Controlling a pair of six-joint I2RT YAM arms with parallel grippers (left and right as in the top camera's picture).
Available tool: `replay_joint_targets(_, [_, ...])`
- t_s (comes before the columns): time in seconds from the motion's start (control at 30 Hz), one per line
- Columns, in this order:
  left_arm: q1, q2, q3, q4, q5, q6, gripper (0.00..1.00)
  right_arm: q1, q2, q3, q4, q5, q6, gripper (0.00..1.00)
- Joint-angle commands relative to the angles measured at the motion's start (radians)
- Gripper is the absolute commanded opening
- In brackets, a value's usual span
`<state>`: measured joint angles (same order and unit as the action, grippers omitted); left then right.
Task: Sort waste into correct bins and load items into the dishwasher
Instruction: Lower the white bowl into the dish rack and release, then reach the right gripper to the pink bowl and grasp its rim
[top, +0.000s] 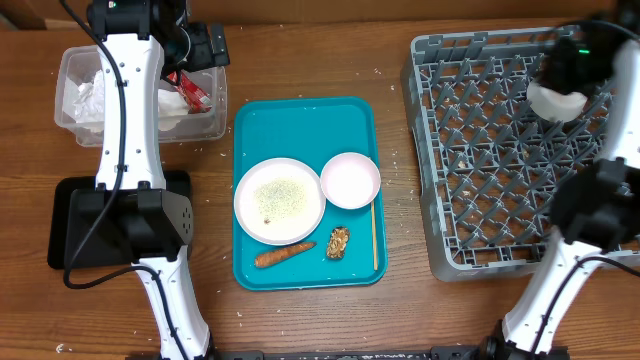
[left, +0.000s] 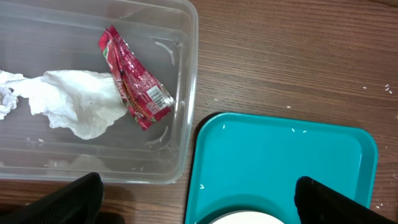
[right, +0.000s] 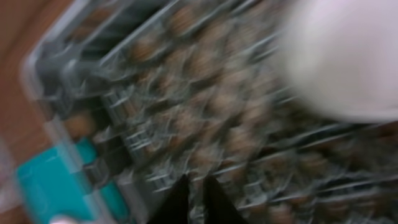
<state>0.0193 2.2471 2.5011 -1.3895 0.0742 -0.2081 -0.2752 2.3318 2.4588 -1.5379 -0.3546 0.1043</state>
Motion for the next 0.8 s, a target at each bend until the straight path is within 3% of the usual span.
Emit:
replay_joint_targets(0.0, [-0.006, 0.001, 0.014, 0.003, -0.003, -0.009, 1.0, 0.154, -0.064, 0.027, -0.07, -0.125, -0.085, 0.53])
replay_joint_targets(0.07, [-0.006, 0.001, 0.014, 0.003, -0.003, -0.009, 1.0, 0.248, -0.064, 0.011, -0.113, -0.097, -0.087, 0.71])
replay_joint_targets(0.2, [-0.006, 0.001, 0.014, 0.003, -0.003, -0.009, 1.0, 0.434, -0.063, -0.008, -0.124, -0.002, -0.026, 0.83])
replay_joint_targets(0.27, [-0.006, 0.001, 0.014, 0.003, -0.003, -0.009, 1.0, 0.529, -0.063, -0.021, -0.113, 0.101, 0.055, 1.0])
replay_joint_targets(0.47, [-0.006, 0.001, 0.014, 0.003, -0.003, -0.009, 1.0, 0.729, -0.063, -0.095, -0.047, 0.381, 0.397, 1.0])
replay_joint_targets(0.57, [-0.006, 0.001, 0.014, 0.003, -0.003, -0.009, 1.0, 0.79, -0.063, -0.156, 0.016, 0.376, 0.552, 1.0])
replay_joint_targets(0.77, [-0.006, 0.001, 0.014, 0.003, -0.003, -0.009, 1.0, 0.872, -0.063, -0.335, 0.158, 0.375, 0.694, 1.0])
